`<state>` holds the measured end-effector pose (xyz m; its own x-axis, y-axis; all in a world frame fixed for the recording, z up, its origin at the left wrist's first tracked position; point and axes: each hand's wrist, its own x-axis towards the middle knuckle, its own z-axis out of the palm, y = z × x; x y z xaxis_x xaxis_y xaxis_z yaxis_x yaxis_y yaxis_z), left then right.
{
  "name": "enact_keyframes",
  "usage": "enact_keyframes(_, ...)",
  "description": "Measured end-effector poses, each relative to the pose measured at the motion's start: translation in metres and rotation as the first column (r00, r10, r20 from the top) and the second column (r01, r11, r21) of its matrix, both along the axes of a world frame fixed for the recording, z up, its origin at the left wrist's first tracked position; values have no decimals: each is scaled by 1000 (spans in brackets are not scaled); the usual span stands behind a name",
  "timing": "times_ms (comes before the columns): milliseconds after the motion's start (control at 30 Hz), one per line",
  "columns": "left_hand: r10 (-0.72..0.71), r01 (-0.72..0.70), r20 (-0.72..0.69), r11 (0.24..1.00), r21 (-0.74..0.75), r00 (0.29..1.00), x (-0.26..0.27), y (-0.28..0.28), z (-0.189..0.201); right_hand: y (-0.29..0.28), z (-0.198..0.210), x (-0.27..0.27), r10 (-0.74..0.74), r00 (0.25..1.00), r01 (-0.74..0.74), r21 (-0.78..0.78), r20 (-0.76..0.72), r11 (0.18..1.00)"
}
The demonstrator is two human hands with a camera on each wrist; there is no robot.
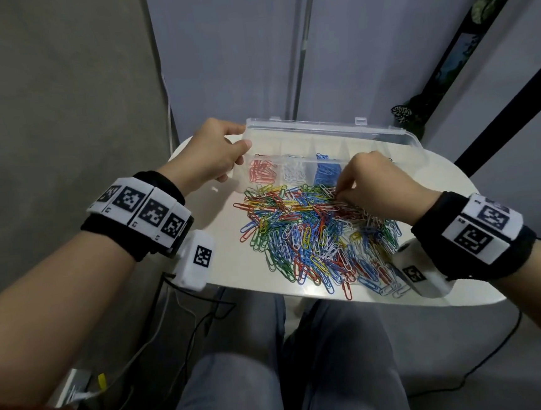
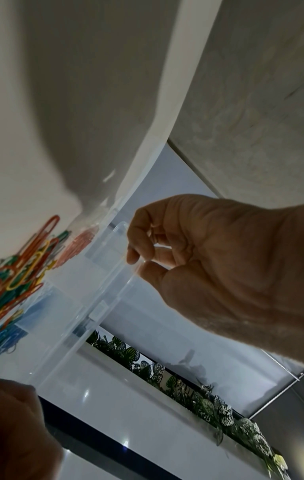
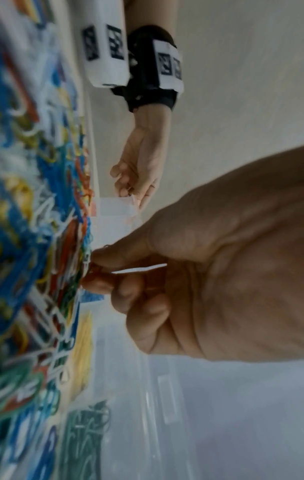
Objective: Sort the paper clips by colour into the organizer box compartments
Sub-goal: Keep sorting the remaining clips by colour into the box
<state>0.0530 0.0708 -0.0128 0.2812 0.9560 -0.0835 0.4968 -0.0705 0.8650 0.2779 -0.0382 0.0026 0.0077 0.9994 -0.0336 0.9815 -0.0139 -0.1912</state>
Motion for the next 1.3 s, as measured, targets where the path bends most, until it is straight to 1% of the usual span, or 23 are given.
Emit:
enact_keyframes(67, 0, 0, -4, 1000, 3, 1000, 0, 1, 0, 0, 6, -2, -37, 982, 35, -17, -184, 999)
enact_keyframes(133, 1, -1, -4, 1000, 4, 1000, 1, 1, -1, -1, 9, -5, -93, 935, 69, -81, -343, 994)
enact_keyframes(200, 0, 0, -3, 1000, 3, 1000, 1, 2, -1, -2, 8, -11, -142, 906, 91, -145, -400, 985)
enact_keyframes(267, -1, 1, -1, 1000, 4, 1000, 1, 2, -1, 0, 5, -16, -159, 911, 103, -164, -380, 981)
enact_keyframes(400, -2, 2, -3, 1000, 6, 1000, 1, 2, -1, 5, -2, -25, -156, 943, 106, -179, -293, 978)
enact_keyframes(533, -4, 4, -6, 1000, 11, 1000, 2, 3, -2, 8, -6, -32, -72, 990, 58, -115, -122, 992)
enact_keyframes(600, -4, 4, -3, 1000, 15, 1000, 2, 3, -3, 8, -5, -34, -37, 997, 30, -100, -69, 994)
enact_keyframes(700, -5, 5, 5, 1000, 17, 1000, 2, 3, -4, 10, -2, -32, -29, 994, 16, -125, -101, 992)
enact_keyframes(800, -6, 6, 6, 1000, 21, 1000, 2, 5, -4, 13, 3, -36, -36, 975, 17, -85, -219, 996)
enact_keyframes(867, -8, 8, 1, 1000, 27, 1000, 1, 6, -5, 16, 5, -44, -37, 941, 23, -46, -336, 999)
enact_keyframes(933, -13, 13, -7, 999, 33, 1000, 1, 6, -5, 19, 5, -55, -41, 909, 19, -57, -416, 998)
enact_keyframes(1033, -17, 17, -5, 999, 41, 1000, 1, 5, -6, 24, 3, -70, -47, 887, 6, -90, -458, 996)
enact_keyframes(1100, -16, 16, -8, 999, 46, 1000, 1, 5, -6, 27, 4, -77, -90, 862, 35, -117, -498, 992)
enact_keyframes(1133, -15, 15, -10, 999, 49, 1000, 1, 5, -6, 27, 4, -79, -124, 830, 56, -140, -544, 989)
enact_keyframes(1167, -15, 16, -17, 999, 52, 1000, 2, 6, -7, 27, 5, -80, -162, 782, 75, -167, -602, 983)
enact_keyframes(1233, -16, 18, -32, 998, 61, 999, 2, 6, -6, 26, 8, -79, -230, 657, 98, -221, -718, 970)
enact_keyframes(1300, -26, 29, -57, 997, 67, 998, 1, 7, -4, 25, 11, -75, -272, 550, 112, -252, -790, 961)
